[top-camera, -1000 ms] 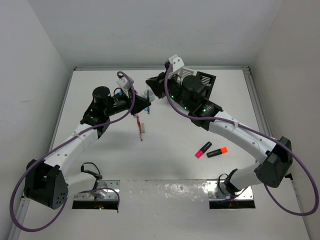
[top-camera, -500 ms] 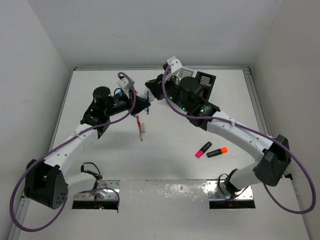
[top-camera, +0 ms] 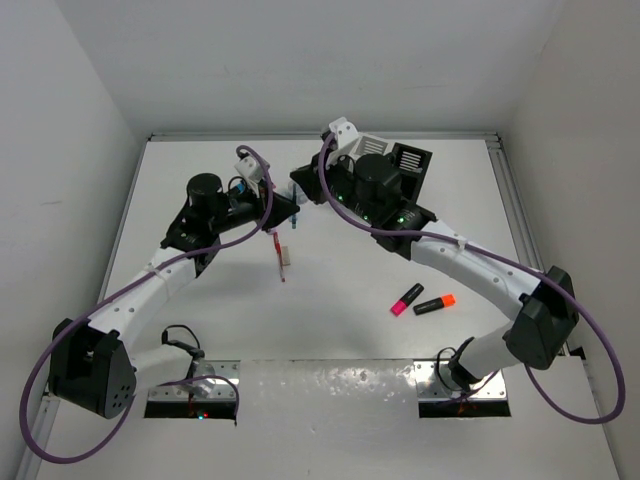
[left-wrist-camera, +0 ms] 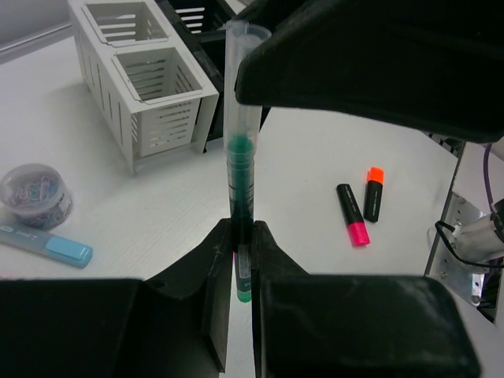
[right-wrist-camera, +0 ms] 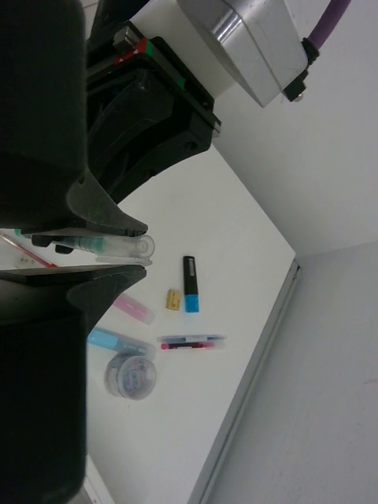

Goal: Sort the stationery into containers
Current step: Close the pen cap on the pen.

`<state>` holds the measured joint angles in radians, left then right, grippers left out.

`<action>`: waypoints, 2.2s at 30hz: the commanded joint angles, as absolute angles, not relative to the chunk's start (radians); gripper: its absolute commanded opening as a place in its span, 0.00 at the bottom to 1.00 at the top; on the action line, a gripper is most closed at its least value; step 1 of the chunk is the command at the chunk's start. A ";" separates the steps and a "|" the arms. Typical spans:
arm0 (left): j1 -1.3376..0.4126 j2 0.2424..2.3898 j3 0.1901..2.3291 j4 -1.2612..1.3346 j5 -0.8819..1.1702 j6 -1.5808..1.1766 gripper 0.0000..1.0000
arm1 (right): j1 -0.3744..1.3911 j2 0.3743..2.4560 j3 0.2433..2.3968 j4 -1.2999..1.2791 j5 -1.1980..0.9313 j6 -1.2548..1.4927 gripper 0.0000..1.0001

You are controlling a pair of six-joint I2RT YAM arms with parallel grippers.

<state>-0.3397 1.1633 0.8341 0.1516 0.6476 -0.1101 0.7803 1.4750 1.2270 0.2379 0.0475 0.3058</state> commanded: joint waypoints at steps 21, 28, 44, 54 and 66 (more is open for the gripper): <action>-0.308 1.120 0.887 0.508 0.781 -0.198 0.00 | 0.839 1.483 0.778 0.578 0.057 0.314 0.00; -0.304 1.118 0.893 0.528 0.784 -0.247 0.00 | 0.885 1.520 0.706 0.643 0.098 0.339 0.00; -0.287 1.109 0.885 0.444 0.753 -0.166 0.00 | 0.917 1.552 0.640 0.654 0.115 0.331 0.00; -0.261 1.098 0.879 0.270 0.747 -0.018 0.00 | 0.749 1.392 0.727 0.491 -0.055 0.428 0.48; -0.278 1.088 0.845 0.249 0.724 0.046 0.00 | 0.660 1.255 1.010 0.247 -0.172 0.330 0.68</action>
<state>-0.2691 1.1099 0.8280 0.2096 0.7395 -0.0051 0.6697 1.2583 0.8787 0.2733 -0.1059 0.3721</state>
